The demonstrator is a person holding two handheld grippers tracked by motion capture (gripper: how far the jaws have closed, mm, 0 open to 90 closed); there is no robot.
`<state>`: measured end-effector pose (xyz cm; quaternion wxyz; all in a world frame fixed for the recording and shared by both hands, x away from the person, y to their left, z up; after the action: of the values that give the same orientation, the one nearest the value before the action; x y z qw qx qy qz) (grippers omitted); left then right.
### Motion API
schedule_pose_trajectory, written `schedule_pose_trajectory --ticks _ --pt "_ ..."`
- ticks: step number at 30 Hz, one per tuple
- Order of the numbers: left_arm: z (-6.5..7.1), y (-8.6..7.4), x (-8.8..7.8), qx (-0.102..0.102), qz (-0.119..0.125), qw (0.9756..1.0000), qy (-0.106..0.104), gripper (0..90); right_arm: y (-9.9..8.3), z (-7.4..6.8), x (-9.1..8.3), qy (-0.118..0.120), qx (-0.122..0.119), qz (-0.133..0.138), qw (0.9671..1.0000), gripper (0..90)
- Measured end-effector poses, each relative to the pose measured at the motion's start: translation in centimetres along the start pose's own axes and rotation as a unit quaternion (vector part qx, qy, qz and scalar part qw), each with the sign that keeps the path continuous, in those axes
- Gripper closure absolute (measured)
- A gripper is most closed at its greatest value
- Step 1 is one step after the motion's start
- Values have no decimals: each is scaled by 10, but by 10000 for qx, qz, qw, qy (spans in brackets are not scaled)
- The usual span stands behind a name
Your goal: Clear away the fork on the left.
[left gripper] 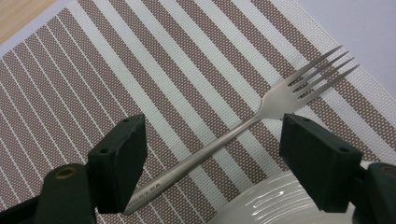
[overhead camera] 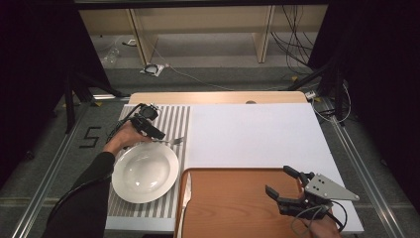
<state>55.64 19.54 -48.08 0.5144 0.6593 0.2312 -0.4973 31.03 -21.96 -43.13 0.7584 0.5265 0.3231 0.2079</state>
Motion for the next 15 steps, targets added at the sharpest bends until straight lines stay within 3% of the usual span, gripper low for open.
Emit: schedule_pose_trajectory --ticks 2,8,15 --pt "0 -1 2 108 -86 9999 20 236 0 -1 0 11 7 -7 10000 180" --pt "-2 -3 7 77 -145 9999 -35 243 0 -1 1 18 -10 0 10000 179" --pt "-3 -2 12 262 -312 9992 33 259 0 -2 1 33 -25 -31 10000 180"
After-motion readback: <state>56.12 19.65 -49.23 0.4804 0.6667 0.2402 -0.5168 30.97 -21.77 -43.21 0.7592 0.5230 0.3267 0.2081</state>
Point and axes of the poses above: each handheld gripper's, and its own axes: x roughly forward along the jaws, y roughly out of its top, z roughly to its right, the point moved 6 cm from there along x, roughly forward along the jaws, and after that the axes turned 15 degrees about -x, right-handed, at the moved point
